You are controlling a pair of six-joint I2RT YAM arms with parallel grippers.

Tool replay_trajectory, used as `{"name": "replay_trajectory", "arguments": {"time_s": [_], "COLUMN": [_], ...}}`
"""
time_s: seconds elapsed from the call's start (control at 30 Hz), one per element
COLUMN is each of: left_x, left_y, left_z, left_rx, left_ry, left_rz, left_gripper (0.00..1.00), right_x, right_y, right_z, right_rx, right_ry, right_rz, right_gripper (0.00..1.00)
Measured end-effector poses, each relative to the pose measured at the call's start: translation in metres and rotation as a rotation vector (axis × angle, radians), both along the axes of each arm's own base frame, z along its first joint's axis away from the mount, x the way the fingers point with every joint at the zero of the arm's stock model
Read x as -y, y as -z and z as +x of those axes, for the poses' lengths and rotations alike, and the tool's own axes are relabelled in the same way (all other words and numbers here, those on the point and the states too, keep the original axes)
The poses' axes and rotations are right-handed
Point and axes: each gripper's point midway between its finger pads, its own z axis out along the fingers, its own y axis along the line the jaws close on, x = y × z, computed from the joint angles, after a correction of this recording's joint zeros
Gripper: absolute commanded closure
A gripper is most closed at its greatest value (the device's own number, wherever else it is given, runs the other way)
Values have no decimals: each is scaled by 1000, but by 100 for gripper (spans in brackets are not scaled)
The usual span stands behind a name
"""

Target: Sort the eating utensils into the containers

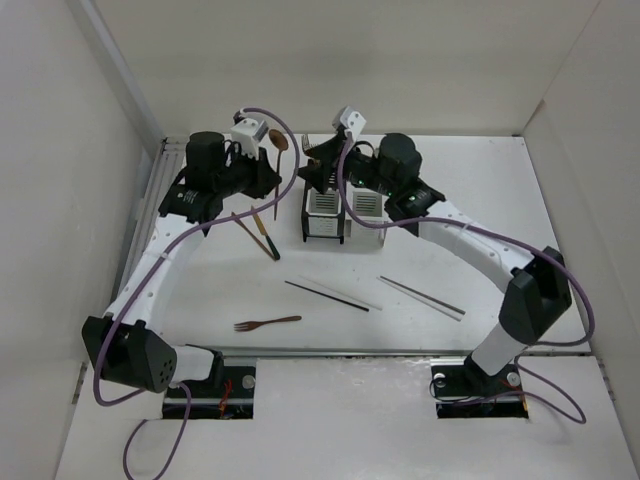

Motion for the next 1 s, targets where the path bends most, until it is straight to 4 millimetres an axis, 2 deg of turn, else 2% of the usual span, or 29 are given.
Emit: {"name": "replay_trajectory", "arguments": {"time_s": [0.1, 0.23, 0.3, 0.53, 0.7, 0.83, 0.87, 0.93, 0.97, 1.0], "left_x": [14, 28, 31, 39, 44, 43, 43, 42, 42, 42], "left_y": [-15, -19, -20, -27, -27, -26, -26, -26, -26, -26], "left_z": [-6, -16, -19, -25, -27, -26, -26, -24, -23, -22], "left_rx": [25, 19, 16, 21, 20, 20, 20, 27, 30, 33], "left_ry": [77, 146, 156, 196, 210, 201, 198, 191, 188, 186], "left_rz": [-40, -69, -73, -92, -93, -89, -88, -85, -83, -80], "left_gripper": [100, 100, 100, 100, 100, 100, 100, 100, 100, 100], "right_x": [-16, -27, -28, -26, -27, -29, -29, -32, -35, -36], "right_y": [6, 12, 12, -7, -7, -1, -2, -3, -4, -5], "right_z": [-3, -2, -1, 4, 8, 11, 11, 6, 3, 1], "right_rx": [-58, -118, -144, -145, -159, -177, -182, -196, -198, -199], "right_ry": [-64, -107, -111, -82, -69, -65, -66, -87, -97, -102], "right_rz": [47, 103, 125, 213, 236, 240, 244, 255, 257, 259], "right_gripper": [44, 45, 47, 54, 63, 74, 84, 91, 99, 100]}}
